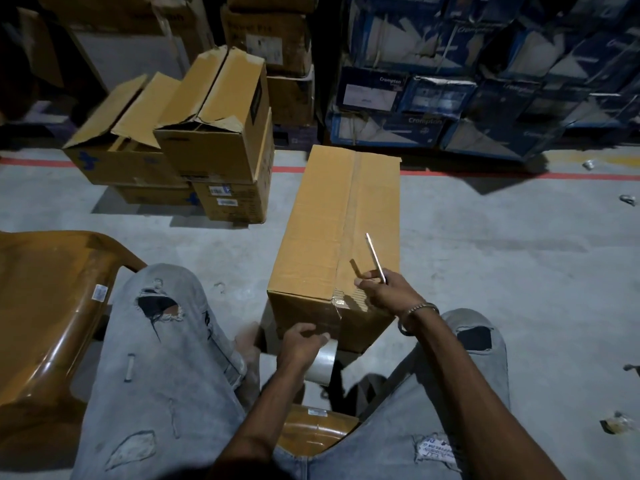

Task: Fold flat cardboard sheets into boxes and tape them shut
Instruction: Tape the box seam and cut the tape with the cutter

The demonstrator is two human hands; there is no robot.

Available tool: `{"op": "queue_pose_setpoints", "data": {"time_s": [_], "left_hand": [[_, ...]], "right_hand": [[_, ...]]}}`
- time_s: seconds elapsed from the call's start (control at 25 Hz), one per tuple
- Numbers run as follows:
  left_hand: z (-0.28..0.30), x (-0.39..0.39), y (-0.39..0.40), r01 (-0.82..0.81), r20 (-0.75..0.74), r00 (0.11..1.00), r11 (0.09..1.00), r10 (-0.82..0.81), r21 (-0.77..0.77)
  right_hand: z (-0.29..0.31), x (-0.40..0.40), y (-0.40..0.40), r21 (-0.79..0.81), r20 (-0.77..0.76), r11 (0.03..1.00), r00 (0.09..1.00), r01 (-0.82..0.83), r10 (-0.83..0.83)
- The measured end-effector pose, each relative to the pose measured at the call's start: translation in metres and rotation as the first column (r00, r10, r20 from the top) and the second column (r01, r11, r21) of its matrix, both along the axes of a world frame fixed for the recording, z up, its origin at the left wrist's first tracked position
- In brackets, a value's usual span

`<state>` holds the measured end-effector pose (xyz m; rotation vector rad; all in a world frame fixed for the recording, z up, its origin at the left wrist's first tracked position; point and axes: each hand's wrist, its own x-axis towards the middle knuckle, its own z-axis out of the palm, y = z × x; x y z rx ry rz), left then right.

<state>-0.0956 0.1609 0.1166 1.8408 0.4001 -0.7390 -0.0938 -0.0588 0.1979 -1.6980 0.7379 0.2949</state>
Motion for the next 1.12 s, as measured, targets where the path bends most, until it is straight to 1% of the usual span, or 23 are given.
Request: {"op": "queue_pose_setpoints", "data": {"time_s": [0.04, 0.08, 0.12, 0.16, 0.2, 0.24, 0.28, 0.32, 0.36, 0.48, 0.52, 0.6, 0.68, 0.76, 0.84, 0.96, 1.04, 1.12], "left_hand": [[0.000, 0.002, 0.000, -0.009, -0.017, 1.000, 0.999, 0.009, -0.033], [-0.001, 0.003, 0.000, -0.014, -0.038, 0.999, 0.998, 0.011, -0.063], [0.000, 0.003, 0.000, -0.022, -0.062, 0.998, 0.995, 0.016, -0.092], [0.001, 0.002, 0.000, -0.037, -0.087, 0.996, 0.992, 0.026, -0.119], [0.003, 0.003, 0.000, -0.056, -0.102, 0.994, 0.989, 0.042, -0.137], [0.004, 0.003, 0.000, -0.068, -0.107, 0.993, 0.987, 0.053, -0.148], [0.006, 0.003, 0.000, -0.071, -0.106, 0.993, 0.986, 0.055, -0.153], [0.007, 0.002, 0.000, -0.068, -0.104, 0.993, 0.986, 0.053, -0.154], [0.007, 0.002, 0.001, -0.065, -0.102, 0.994, 0.986, 0.049, -0.155], [0.008, 0.003, 0.002, -0.068, -0.098, 0.994, 0.985, 0.053, -0.160], [0.007, 0.004, 0.001, -0.083, -0.098, 0.993, 0.983, 0.068, -0.163], [0.006, 0.004, 0.001, -0.099, -0.097, 0.992, 0.982, 0.084, -0.161], [0.006, 0.004, 0.000, -0.090, -0.075, 0.994, 0.984, 0.079, -0.152], [0.004, 0.004, 0.000, -0.066, -0.052, 0.997, 0.989, 0.059, -0.132], [0.005, 0.003, 0.000, -0.056, -0.035, 0.998, 0.992, 0.052, -0.116], [0.002, 0.003, -0.001, -0.033, -0.005, 0.999, 0.996, 0.033, -0.086], [0.003, 0.003, -0.001, -0.024, -0.019, 1.000, 0.996, 0.023, -0.086], [0.001, 0.002, -0.002, -0.023, -0.011, 1.000, 0.996, 0.022, -0.084]], "right_hand": [[0.008, -0.008, 0.002, 0.181, 0.010, 0.983, 1.000, -0.006, 0.004], [0.014, -0.018, 0.005, 0.378, 0.021, 0.926, 1.000, -0.017, 0.010], [0.019, -0.027, 0.007, 0.577, 0.025, 0.817, 1.000, -0.023, 0.011], [0.024, -0.035, 0.009, 0.738, 0.038, 0.673, 0.999, -0.041, 0.020], [0.027, -0.040, 0.009, 0.835, 0.057, 0.546, 0.998, -0.066, 0.034], [0.028, -0.045, 0.010, 0.877, 0.072, 0.474, 0.996, -0.084, 0.044], [0.030, -0.049, 0.011, 0.889, 0.074, 0.450, 0.996, -0.086, 0.045], [0.030, -0.051, 0.013, 0.881, 0.064, 0.466, 0.997, -0.075, 0.040], [0.031, -0.054, 0.015, 0.858, 0.054, 0.510, 0.998, -0.063, 0.033], [0.031, -0.058, 0.022, 0.687, 0.076, 0.724, 0.997, -0.051, -0.002], [0.031, -0.058, 0.024, 0.620, 0.086, 0.782, 0.996, -0.059, 0.007], [0.029, -0.059, 0.027, 0.495, 0.069, 0.864, 0.995, -0.094, 0.068], [0.025, -0.062, 0.028, 0.344, 0.026, 0.921, 0.983, -0.181, 0.183], [0.018, -0.066, 0.027, 0.200, -0.021, 0.936, 0.953, -0.291, 0.301], [0.014, -0.069, 0.027, 0.169, -0.032, 0.938, 0.949, -0.304, 0.313], [0.018, -0.068, 0.029, 0.228, -0.057, 0.957, 0.979, -0.177, 0.195], [0.016, -0.063, 0.029, 0.170, -0.106, 0.981, 0.988, -0.093, 0.112], [0.012, -0.059, 0.028, 0.141, -0.096, 0.989, 0.994, -0.033, 0.047]]}}
